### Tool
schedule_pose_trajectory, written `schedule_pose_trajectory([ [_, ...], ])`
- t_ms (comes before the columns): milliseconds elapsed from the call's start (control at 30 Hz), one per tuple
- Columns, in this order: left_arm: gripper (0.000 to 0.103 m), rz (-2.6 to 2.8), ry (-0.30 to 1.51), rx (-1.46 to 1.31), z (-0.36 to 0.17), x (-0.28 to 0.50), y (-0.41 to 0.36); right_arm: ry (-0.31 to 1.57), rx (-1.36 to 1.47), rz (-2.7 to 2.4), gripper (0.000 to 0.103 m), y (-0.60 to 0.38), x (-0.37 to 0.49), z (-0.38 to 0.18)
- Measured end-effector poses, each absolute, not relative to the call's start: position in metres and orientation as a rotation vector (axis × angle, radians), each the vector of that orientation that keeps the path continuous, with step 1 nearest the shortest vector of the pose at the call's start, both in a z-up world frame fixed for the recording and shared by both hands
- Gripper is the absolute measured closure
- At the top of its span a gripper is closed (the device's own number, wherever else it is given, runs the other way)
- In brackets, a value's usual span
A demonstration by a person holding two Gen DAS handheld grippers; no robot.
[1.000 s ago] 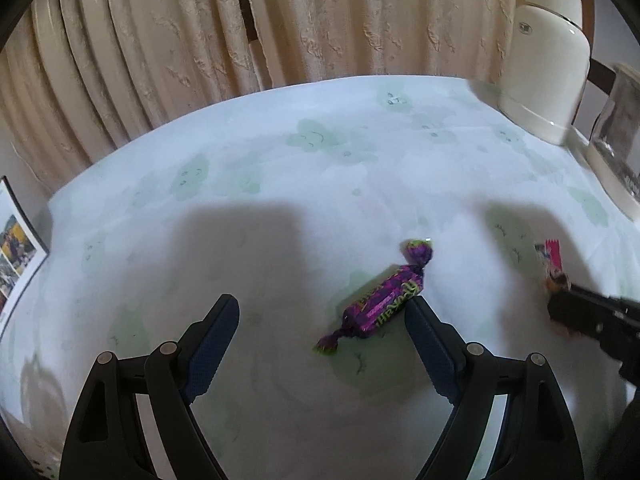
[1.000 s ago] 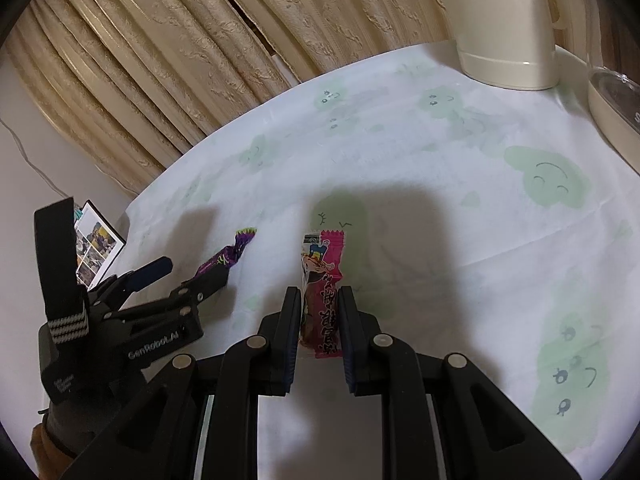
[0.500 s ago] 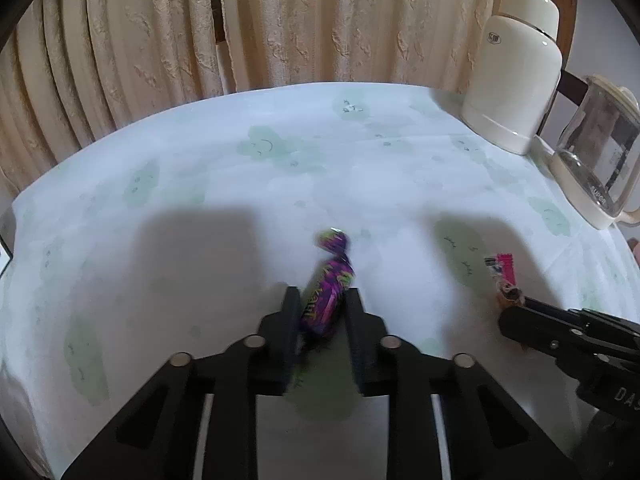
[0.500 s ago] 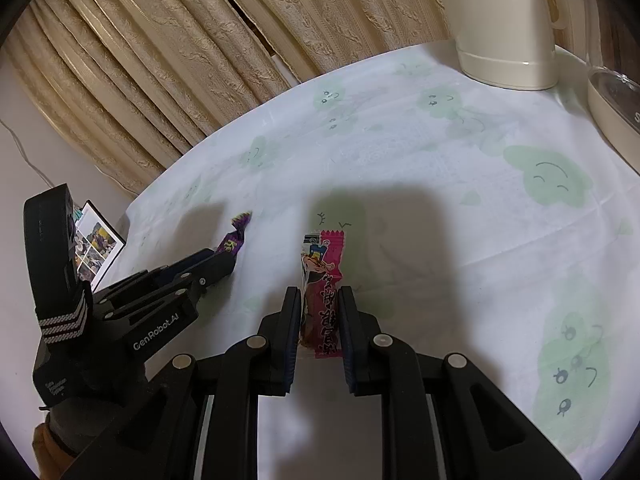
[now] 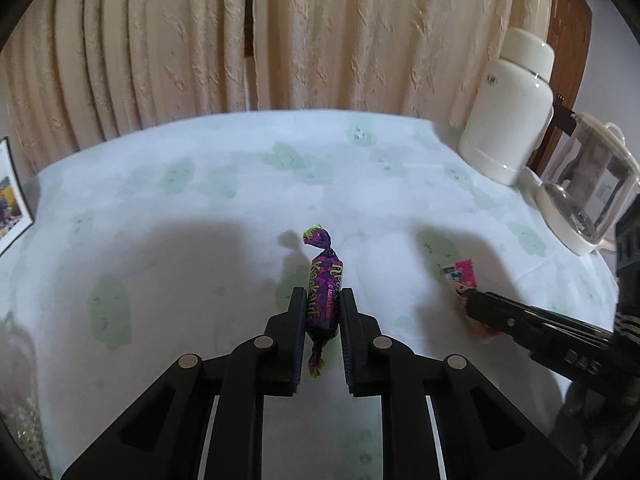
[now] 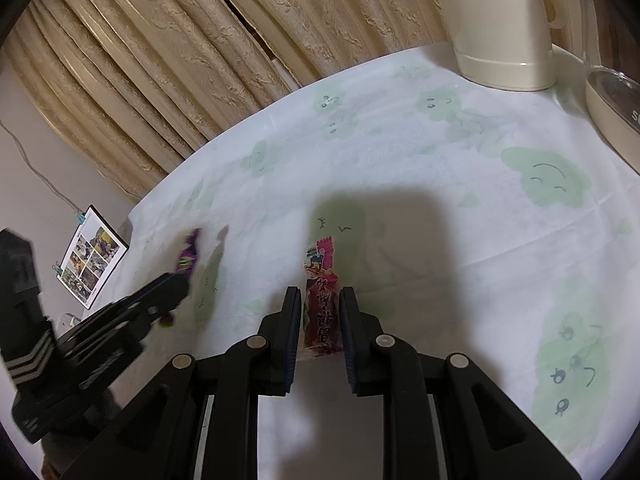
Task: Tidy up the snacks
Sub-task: 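Carry the purple candy into the basket and open the left gripper while the right carries the pink candy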
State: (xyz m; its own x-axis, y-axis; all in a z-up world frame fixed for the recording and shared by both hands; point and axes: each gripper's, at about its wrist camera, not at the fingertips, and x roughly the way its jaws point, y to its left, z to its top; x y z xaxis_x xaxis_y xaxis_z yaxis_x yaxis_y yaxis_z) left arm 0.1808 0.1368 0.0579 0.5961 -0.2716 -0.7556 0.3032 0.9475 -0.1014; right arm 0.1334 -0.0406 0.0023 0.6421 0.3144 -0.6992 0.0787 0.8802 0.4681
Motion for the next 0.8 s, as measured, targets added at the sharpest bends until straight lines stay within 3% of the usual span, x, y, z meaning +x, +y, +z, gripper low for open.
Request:
schedule_pose_trajectory([
  [367,0.086,-0.269,0.782,-0.009,0.086,0.136,0.165,0.878,0.378,0.122,0.077,-0.028,0.141,0.006],
  [500,0.086,-0.255,0.754,-0.03,0.096,0.123,0.174,0.882,0.261,0.087,0.078,-0.016,0.144,0.008],
  [600,0.086,-0.244,0.74,-0.044,0.101,0.116,0.182,0.884,0.22,0.059,0.085,-0.013,0.143,0.007],
  [800,0.086,-0.204,0.707,-0.054,0.108,0.107,0.194,0.881,0.298,0.085,0.086,-0.023,0.139,0.008],
])
